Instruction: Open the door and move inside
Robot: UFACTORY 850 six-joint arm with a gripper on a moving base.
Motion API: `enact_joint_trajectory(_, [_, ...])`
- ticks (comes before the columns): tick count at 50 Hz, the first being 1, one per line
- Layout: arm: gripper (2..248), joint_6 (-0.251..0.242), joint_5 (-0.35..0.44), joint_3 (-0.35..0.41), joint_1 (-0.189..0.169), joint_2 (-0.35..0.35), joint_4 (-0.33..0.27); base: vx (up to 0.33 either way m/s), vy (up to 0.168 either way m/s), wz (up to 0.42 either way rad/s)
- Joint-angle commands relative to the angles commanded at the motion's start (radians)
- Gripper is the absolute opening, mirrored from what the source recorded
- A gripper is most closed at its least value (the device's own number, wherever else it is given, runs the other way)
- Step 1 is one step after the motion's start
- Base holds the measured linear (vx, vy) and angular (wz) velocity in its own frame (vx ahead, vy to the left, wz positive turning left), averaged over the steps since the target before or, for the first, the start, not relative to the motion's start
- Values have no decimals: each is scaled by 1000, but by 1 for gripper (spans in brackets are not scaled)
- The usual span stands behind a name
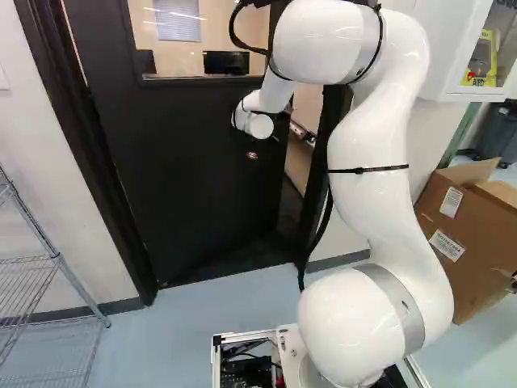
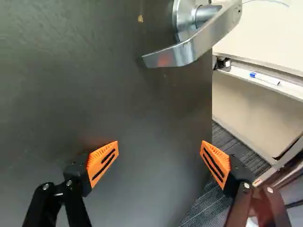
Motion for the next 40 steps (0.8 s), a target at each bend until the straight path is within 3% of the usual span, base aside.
enact_joint_trajectory(28, [247, 0, -11, -91, 42, -70, -288, 0, 0, 0])
enact_joint_trajectory(40, [247, 0, -13, -165, 65, -126, -328, 0, 0, 0])
